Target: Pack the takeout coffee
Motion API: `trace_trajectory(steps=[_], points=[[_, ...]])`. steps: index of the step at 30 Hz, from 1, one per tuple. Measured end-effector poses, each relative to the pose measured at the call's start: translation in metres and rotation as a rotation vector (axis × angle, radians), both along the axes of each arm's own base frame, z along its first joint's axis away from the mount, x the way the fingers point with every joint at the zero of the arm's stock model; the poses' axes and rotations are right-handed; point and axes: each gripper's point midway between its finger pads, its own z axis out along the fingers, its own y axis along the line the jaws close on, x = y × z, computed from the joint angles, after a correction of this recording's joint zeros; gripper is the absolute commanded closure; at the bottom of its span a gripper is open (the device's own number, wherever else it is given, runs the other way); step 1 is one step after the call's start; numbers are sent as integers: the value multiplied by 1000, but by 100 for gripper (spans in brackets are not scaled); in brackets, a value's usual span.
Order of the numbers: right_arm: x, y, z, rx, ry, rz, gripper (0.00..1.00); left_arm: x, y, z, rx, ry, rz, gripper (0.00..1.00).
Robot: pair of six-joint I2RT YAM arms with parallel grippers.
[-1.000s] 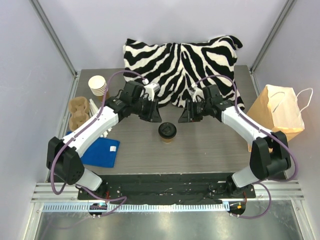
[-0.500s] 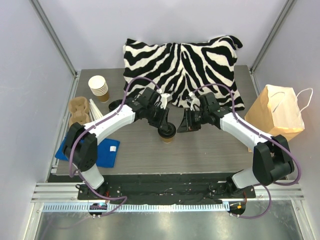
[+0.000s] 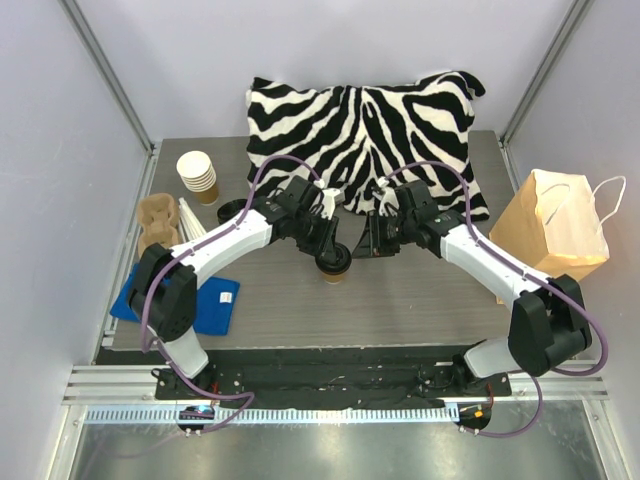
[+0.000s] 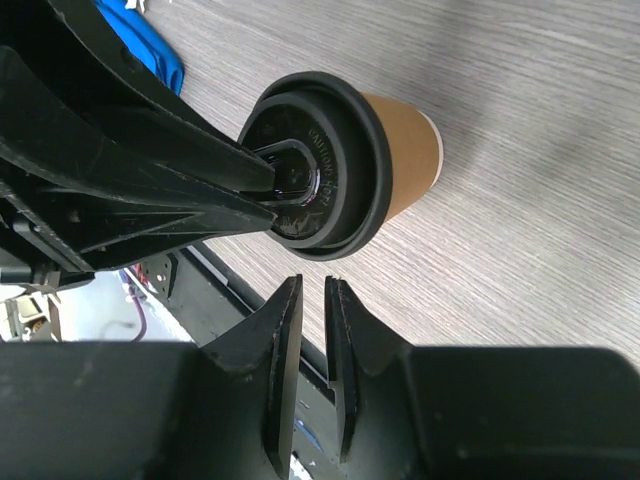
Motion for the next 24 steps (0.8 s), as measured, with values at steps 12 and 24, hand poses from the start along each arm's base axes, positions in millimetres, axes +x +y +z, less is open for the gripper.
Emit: trace_trajectory(steps=[12,24], points=[[2,11,-45,-30,66,12,81,0,0,-2,5,3,-1,74],[9,10,-31,-47,16,23,80,2,0,-2,-1,9,1,75]])
